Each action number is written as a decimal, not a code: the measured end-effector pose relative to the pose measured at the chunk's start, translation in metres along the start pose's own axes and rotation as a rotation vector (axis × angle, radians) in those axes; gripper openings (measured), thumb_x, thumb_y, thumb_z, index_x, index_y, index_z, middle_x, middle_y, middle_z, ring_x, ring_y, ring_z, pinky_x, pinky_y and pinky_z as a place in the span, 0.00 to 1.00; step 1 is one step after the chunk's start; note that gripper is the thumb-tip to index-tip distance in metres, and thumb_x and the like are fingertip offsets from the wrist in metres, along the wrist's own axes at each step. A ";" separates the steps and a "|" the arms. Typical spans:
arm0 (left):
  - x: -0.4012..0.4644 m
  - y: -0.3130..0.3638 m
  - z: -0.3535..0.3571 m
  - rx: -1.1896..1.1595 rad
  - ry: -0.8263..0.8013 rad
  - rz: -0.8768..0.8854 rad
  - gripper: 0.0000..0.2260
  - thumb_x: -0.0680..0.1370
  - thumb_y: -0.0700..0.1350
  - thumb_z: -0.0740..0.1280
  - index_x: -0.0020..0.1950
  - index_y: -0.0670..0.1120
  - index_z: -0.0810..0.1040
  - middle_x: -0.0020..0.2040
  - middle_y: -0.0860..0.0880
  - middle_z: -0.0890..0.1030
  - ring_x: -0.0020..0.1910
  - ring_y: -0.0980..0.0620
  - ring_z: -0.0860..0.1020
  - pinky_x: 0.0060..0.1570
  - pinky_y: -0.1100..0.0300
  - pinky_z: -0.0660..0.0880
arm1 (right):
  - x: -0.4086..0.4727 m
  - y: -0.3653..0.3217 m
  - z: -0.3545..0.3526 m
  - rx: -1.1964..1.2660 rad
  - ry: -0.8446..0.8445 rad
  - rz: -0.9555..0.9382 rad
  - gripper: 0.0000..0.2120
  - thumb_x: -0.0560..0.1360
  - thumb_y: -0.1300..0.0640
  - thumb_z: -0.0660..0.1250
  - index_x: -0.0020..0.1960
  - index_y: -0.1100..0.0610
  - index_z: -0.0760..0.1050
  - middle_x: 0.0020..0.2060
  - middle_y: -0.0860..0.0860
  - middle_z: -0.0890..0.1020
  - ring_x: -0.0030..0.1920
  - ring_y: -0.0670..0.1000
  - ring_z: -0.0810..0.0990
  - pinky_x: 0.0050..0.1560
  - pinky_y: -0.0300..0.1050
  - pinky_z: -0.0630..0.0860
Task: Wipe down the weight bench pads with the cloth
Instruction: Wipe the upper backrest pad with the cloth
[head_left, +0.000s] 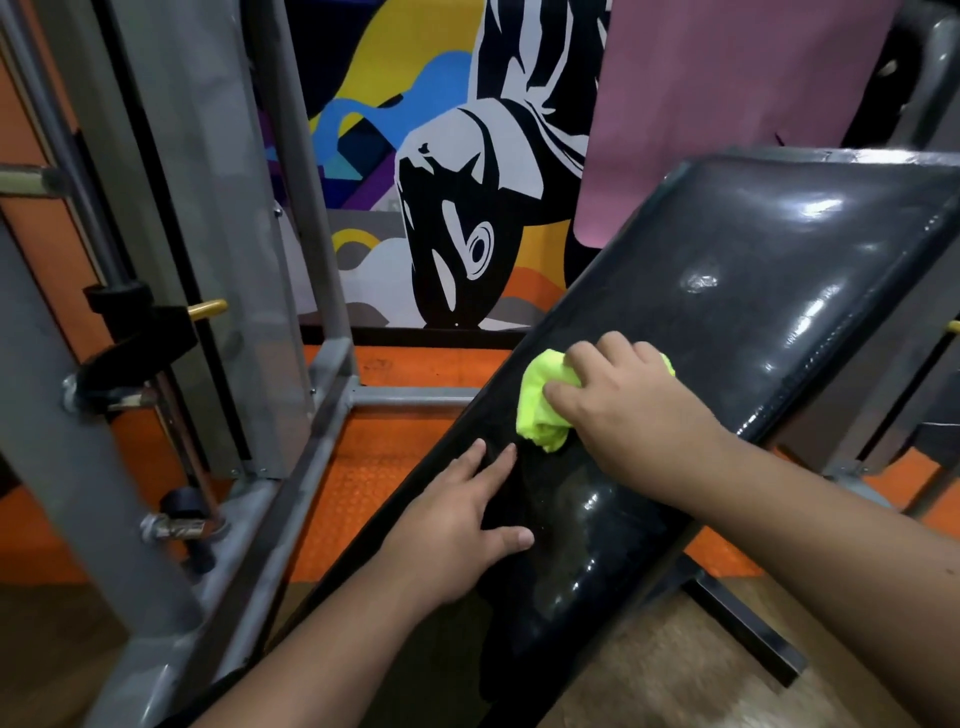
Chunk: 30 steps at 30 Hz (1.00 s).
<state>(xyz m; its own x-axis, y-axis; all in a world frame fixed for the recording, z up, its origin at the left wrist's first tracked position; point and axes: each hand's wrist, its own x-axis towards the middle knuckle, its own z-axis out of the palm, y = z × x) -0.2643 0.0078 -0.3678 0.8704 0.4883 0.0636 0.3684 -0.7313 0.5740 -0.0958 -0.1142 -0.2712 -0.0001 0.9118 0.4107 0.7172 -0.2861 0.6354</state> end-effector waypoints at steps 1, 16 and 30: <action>0.000 0.001 0.000 -0.002 0.003 0.000 0.40 0.76 0.62 0.70 0.79 0.69 0.47 0.82 0.62 0.44 0.81 0.56 0.49 0.78 0.48 0.58 | 0.003 0.004 -0.001 0.008 0.007 0.036 0.14 0.65 0.61 0.71 0.51 0.53 0.78 0.46 0.55 0.73 0.43 0.57 0.67 0.38 0.50 0.59; -0.001 0.002 0.000 -0.004 -0.009 -0.006 0.39 0.76 0.62 0.70 0.79 0.69 0.47 0.82 0.61 0.43 0.81 0.54 0.48 0.78 0.48 0.58 | 0.023 -0.008 0.010 0.047 -0.015 -0.066 0.14 0.65 0.58 0.73 0.50 0.54 0.78 0.47 0.57 0.74 0.44 0.58 0.70 0.38 0.51 0.62; -0.002 0.001 -0.001 -0.033 0.004 -0.003 0.39 0.76 0.62 0.69 0.79 0.69 0.47 0.82 0.61 0.43 0.81 0.55 0.47 0.78 0.48 0.57 | 0.047 -0.006 0.011 0.050 0.005 -0.053 0.14 0.64 0.59 0.75 0.48 0.56 0.78 0.47 0.59 0.75 0.44 0.60 0.71 0.38 0.51 0.61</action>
<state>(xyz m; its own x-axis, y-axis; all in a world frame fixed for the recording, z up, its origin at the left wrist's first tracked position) -0.2657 0.0068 -0.3663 0.8680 0.4923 0.0651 0.3599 -0.7139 0.6007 -0.0920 -0.0665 -0.2631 -0.0421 0.9236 0.3810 0.7502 -0.2226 0.6226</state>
